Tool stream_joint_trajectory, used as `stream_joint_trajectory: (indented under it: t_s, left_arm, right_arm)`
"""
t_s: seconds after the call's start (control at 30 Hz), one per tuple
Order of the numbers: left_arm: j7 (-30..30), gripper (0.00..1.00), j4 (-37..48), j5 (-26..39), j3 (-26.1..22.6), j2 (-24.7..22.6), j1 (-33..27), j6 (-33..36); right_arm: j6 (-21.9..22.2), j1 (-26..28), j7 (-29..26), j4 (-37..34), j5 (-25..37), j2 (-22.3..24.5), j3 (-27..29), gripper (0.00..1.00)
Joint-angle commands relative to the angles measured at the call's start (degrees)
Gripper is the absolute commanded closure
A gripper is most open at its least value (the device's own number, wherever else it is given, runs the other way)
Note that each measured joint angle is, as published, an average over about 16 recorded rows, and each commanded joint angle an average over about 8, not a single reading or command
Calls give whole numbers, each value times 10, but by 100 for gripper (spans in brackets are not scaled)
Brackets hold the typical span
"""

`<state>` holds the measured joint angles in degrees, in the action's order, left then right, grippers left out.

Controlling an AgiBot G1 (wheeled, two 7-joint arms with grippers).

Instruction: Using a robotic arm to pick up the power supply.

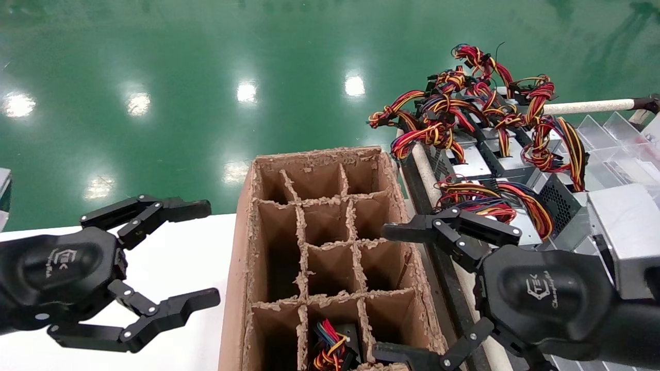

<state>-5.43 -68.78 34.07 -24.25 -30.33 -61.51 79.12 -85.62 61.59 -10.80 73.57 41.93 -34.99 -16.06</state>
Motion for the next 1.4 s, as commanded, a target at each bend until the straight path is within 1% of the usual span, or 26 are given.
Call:
stream_joint_trajectory:
  t_s: [0.03, 1.4]
  left_arm:
    - [0, 0, 0, 0, 0, 0, 0, 0]
    - [0, 0, 0, 0, 0, 0, 0, 0]
  right_arm:
    - [0, 0, 0, 0, 0, 0, 0, 0]
    - [0, 0, 0, 0, 0, 0, 0, 0]
